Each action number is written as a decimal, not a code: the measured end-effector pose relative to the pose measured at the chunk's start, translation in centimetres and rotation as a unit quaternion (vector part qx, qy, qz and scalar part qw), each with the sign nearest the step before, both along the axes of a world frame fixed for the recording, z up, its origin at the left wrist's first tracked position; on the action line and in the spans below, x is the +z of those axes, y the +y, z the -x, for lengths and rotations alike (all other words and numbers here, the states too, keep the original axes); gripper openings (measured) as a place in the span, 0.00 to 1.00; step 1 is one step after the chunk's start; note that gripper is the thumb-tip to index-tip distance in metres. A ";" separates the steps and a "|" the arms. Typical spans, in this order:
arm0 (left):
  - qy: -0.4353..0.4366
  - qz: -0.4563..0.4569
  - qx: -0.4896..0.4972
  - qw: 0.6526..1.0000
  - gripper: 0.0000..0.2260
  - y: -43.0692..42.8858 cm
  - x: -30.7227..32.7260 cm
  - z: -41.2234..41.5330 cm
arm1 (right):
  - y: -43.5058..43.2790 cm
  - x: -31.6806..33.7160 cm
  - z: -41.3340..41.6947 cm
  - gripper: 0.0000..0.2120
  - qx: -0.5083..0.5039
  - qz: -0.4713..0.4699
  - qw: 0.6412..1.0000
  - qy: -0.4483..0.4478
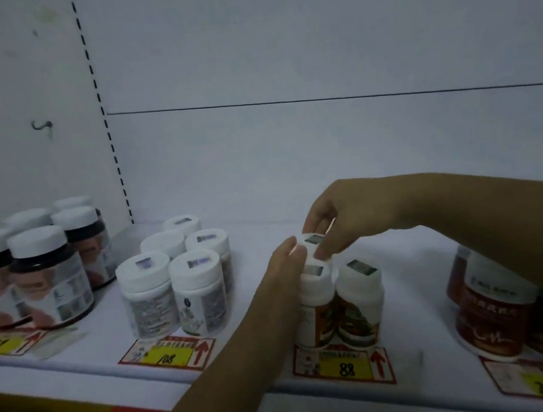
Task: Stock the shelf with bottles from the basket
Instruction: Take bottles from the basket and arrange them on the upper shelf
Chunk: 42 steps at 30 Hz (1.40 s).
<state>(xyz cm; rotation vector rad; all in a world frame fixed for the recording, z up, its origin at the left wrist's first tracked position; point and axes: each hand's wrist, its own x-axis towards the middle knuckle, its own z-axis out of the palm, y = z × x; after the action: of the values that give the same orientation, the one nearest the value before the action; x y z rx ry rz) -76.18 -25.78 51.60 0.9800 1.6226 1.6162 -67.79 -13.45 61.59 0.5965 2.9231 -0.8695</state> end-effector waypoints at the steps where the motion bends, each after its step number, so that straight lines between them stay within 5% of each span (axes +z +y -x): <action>1: 0.001 -0.007 -0.004 1.000 0.19 0.1 0.1 0.0 | 0.0 -0.2 0.0 0.12 -0.003 0.009 1.000 -0.008; 5: -0.002 0.026 0.026 0.999 0.22 -0.2 0.3 -1.0 | -0.1 0.1 -1.0 0.19 -0.008 0.012 0.999 -0.030; 7: 0.040 0.020 0.058 0.997 0.22 -0.7 1.6 -1.4 | 0.0 0.5 -2.0 0.26 -0.023 -0.086 0.996 -0.006; 10: 0.223 0.019 0.085 0.971 0.22 -0.7 5.6 -2.0 | 0.4 1.7 -4.4 0.30 -0.063 -0.309 0.948 0.042; 13: 0.412 0.045 0.072 0.907 0.23 -0.7 8.8 -3.2 | 0.5 2.9 -8.4 0.31 -0.079 -0.345 0.932 0.075; 16: 0.473 -0.017 0.110 0.874 0.19 -0.3 10.5 -6.9 | -0.1 2.9 -14.6 0.30 -0.068 -0.343 0.927 0.131; 21: 0.419 -0.228 0.163 0.864 0.07 -1.0 6.9 -18.5 | -2.5 -1.2 -27.4 0.23 -0.041 -0.373 0.888 0.264; 24: 0.406 -0.247 0.113 0.873 0.06 -2.3 0.5 -24.6 | -4.1 -6.2 -35.5 0.14 -0.014 -0.302 0.901 0.312; 27: 0.371 -0.168 0.067 0.911 0.06 -2.7 -6.4 -27.9 | -4.1 -12.7 -42.5 0.08 0.001 -0.256 0.937 0.238; 30: 0.299 -0.067 0.046 0.951 0.15 -0.6 -11.6 -29.2 | -1.2 -18.7 -47.1 0.05 -0.088 -0.179 0.972 0.126; 34: 0.162 0.052 0.009 0.985 0.15 3.5 -17.1 -30.4 | 3.0 -26.2 -49.3 0.06 -0.204 -0.061 0.970 0.115; 36: 0.105 0.091 -0.009 0.990 0.15 5.4 -20.0 -31.1 | 4.4 -29.5 -48.9 0.07 -0.228 -0.017 0.968 0.106; 42: 0.156 0.259 -0.105 0.948 0.13 12.0 -28.1 -31.8 | 8.6 -36.1 -44.0 0.19 -0.242 -0.047 0.969 0.033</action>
<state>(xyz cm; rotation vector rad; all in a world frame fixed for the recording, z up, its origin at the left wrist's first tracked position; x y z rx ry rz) -44.35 -13.82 23.52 1.1070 1.9390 0.8508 -23.76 -4.85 25.52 1.3510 2.9317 -0.7916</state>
